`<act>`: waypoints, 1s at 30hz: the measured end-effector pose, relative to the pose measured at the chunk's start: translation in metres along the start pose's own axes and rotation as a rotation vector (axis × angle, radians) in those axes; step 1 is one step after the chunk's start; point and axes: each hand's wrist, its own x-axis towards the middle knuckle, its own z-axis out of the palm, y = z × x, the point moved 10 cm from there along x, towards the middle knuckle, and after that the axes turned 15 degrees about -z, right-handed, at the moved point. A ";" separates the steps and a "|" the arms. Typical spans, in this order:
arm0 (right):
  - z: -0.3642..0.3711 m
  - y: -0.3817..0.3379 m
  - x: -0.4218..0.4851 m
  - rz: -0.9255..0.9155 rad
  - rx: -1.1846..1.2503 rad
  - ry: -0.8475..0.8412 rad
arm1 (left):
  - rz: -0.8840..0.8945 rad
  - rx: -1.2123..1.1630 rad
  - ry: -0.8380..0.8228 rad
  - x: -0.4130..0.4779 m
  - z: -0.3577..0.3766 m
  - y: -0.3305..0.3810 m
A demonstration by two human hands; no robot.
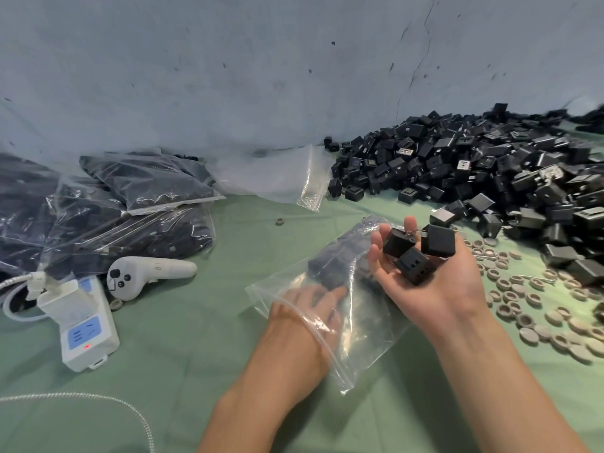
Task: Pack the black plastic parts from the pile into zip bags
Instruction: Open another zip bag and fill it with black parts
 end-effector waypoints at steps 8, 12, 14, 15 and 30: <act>-0.004 -0.003 -0.003 0.056 -0.076 0.001 | -0.100 0.183 0.030 0.028 0.023 -0.009; -0.003 0.000 -0.009 0.095 -0.119 -0.016 | -0.138 -0.057 -0.052 0.019 0.014 -0.019; -0.002 0.002 -0.013 0.119 -0.138 -0.024 | -0.190 -0.170 -0.084 0.005 -0.002 -0.029; -0.001 0.002 -0.015 0.127 -0.157 -0.032 | -0.234 -0.150 -0.044 -0.003 -0.014 -0.037; 0.033 0.032 -0.052 -0.040 -0.866 -0.364 | -0.059 -0.466 0.163 -0.027 -0.062 0.026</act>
